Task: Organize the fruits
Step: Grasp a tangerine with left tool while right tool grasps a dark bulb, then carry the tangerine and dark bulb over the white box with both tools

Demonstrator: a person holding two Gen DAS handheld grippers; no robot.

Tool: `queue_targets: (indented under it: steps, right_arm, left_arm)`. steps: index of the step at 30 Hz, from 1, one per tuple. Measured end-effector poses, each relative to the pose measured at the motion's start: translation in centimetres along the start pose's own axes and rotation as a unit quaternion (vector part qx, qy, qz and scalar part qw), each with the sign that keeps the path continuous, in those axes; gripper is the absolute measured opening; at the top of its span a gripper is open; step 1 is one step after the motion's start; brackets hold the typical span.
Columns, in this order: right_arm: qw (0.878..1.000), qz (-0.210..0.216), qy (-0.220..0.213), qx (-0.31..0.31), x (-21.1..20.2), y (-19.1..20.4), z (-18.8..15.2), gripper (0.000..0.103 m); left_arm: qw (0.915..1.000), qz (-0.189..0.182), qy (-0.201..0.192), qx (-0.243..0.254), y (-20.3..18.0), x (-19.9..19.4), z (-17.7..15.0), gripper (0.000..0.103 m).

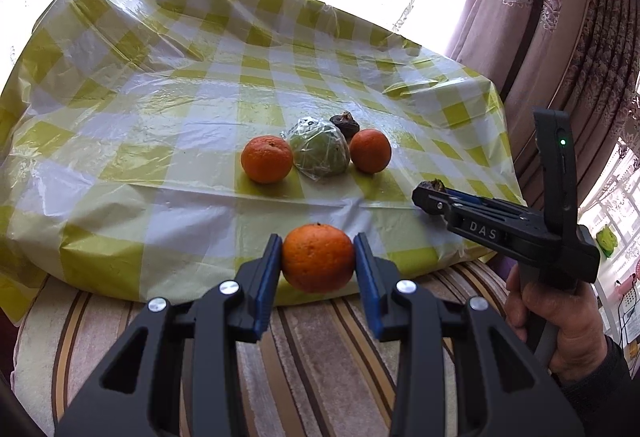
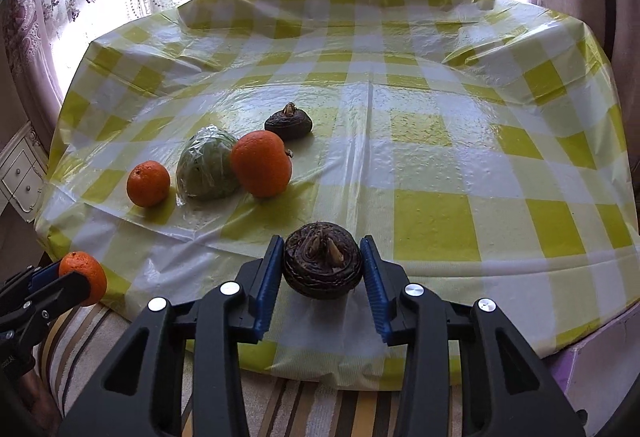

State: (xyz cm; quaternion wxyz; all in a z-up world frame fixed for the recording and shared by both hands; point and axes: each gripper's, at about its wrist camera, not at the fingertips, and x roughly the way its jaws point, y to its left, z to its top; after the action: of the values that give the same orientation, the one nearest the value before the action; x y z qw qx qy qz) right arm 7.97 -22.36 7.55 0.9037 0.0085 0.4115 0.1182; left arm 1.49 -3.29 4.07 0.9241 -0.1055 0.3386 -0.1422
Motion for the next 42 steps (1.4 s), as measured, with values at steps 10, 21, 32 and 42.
queue_targets:
  steps: [10,21,32,42]
  right_arm:
    - [1.000,0.003,-0.003,0.013,-3.7,-1.0,-2.5,0.039]
    - [1.000,0.005,-0.004,0.030,-6.8,-2.4,-4.8,0.039]
    - [0.998,0.001,-0.021,0.057,-9.8,-5.0,-6.5,0.039]
    - [0.994,-0.016,-0.033,0.103,-12.5,-9.2,-8.8,0.039]
  left_arm:
    - [0.9995,0.017,-0.010,0.026,-1.3,-0.9,-0.1,0.037]
    - [0.9980,0.032,-0.010,0.054,-3.0,-1.5,-0.3,0.037]
    - [0.9966,0.018,0.002,0.080,-5.8,-1.2,-0.6,0.037]
    - [0.9926,-0.007,0.017,0.120,-9.8,0.0,-0.7,0.037]
